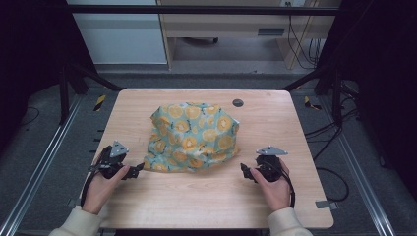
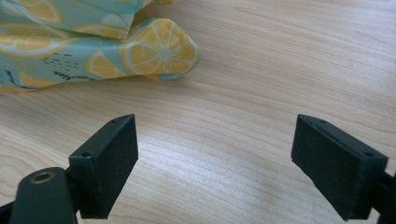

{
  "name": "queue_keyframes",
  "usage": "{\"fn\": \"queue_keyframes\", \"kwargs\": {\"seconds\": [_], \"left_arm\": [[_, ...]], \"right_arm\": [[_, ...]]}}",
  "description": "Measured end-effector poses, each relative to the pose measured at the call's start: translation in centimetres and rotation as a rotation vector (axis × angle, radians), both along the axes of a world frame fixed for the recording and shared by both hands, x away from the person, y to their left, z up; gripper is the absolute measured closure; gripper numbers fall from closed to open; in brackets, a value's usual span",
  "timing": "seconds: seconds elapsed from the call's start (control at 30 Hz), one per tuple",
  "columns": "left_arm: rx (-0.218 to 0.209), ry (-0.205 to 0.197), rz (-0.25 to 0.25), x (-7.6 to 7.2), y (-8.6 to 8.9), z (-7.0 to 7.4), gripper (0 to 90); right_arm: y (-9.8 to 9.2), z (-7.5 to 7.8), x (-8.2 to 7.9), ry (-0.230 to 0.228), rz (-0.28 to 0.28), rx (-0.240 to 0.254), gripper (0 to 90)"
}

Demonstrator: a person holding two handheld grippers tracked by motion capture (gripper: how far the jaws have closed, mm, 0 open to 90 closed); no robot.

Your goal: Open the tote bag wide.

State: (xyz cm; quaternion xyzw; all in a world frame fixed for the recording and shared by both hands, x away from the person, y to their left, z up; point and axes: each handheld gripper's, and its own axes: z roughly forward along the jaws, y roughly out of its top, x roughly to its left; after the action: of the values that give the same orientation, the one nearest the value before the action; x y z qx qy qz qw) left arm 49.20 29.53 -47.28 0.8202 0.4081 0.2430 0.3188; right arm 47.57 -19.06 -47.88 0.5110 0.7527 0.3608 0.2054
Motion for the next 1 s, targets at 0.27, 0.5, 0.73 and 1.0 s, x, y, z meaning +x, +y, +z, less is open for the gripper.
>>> {"fn": "queue_keyframes", "kwargs": {"seconds": [0.27,0.5,0.73,1.0], "left_arm": [[0.04,0.01,-0.02,0.1,-1.0,-0.5,7.1],[0.048,0.016,-0.015,0.0,-0.9,-0.5,7.2],[0.057,0.03,-0.014,0.0,-1.0,-0.5,7.1],[0.069,0.034,-0.017,0.0,-1.1,-0.6,7.1]], "right_arm": [[0.1,0.7,0.0,-0.034,-0.002,-0.03,14.8],[1.1,2.2,-0.1,-0.043,0.033,-0.04,15.4],[2.2,5.2,0.6,-0.093,0.078,-0.072,18.3],[3.3,9.4,2.3,-0.127,0.113,-0.082,24.2]]}}
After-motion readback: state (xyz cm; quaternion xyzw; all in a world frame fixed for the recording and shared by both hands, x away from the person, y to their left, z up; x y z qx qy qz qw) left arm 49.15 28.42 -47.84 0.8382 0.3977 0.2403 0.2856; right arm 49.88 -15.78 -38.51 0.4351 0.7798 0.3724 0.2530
